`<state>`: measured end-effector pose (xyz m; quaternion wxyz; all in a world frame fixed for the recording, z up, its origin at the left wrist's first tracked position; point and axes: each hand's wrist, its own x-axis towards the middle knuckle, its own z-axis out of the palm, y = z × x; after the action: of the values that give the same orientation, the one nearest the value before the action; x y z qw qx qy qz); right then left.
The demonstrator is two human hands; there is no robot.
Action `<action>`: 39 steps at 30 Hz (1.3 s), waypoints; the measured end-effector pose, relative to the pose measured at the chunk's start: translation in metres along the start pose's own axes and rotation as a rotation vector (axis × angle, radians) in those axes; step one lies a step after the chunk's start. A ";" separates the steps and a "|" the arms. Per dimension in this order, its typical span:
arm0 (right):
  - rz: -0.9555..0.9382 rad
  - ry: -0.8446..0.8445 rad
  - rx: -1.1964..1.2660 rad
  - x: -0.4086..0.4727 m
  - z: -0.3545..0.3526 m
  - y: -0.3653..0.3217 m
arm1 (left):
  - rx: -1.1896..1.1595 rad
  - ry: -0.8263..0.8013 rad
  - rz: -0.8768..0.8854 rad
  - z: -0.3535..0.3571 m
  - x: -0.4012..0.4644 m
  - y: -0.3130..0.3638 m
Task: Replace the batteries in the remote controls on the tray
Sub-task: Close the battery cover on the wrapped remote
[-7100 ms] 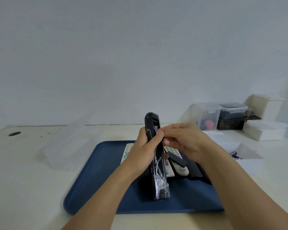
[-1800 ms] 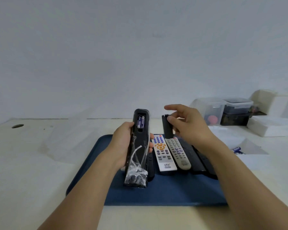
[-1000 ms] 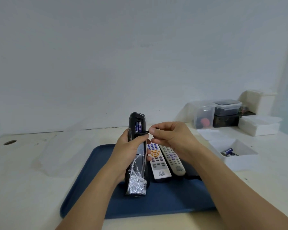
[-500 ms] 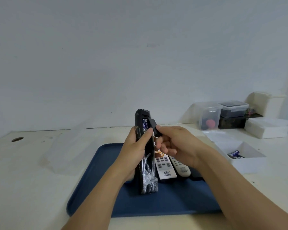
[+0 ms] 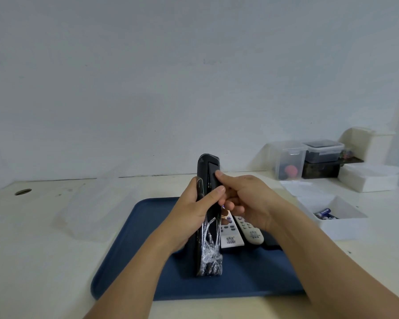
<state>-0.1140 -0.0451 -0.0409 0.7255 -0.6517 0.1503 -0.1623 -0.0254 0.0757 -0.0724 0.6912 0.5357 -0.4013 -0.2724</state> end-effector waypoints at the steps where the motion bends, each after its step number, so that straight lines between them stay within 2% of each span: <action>1: -0.001 0.006 -0.032 0.000 -0.001 -0.001 | 0.007 -0.005 -0.009 0.000 -0.001 0.000; 7: 0.020 0.015 -0.206 -0.001 -0.007 -0.003 | 0.107 -0.055 -0.032 -0.003 -0.001 0.001; 14: -0.001 0.057 -0.306 0.002 -0.009 -0.001 | 0.169 -0.006 -0.037 -0.001 -0.002 0.002; 18: -0.059 0.134 -0.362 0.004 -0.009 0.002 | 0.177 0.009 -0.070 0.000 -0.003 0.003; 22: -0.156 0.196 -0.256 0.009 -0.006 0.009 | 0.075 0.030 -0.118 0.003 -0.006 0.009; 26: -0.190 0.115 -0.084 0.012 -0.001 0.013 | -0.049 0.015 -0.153 0.005 -0.008 0.013; 30: -0.224 0.158 0.022 0.012 0.000 0.012 | -0.133 -0.027 -0.166 0.008 -0.009 0.013; 33: -0.198 0.199 0.125 0.015 -0.004 0.014 | -0.044 -0.056 -0.154 0.007 -0.006 0.007; 35: -0.219 0.211 0.102 0.016 -0.007 0.013 | 0.056 -0.063 -0.111 0.005 -0.005 0.004; 39: -0.255 0.018 -0.081 0.016 -0.011 0.014 | 0.146 -0.009 -0.071 0.003 -0.003 0.005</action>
<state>-0.1040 -0.0601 -0.0560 0.6706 -0.6929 0.0792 -0.2529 -0.0302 0.0781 -0.0683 0.6383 0.5973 -0.4041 -0.2692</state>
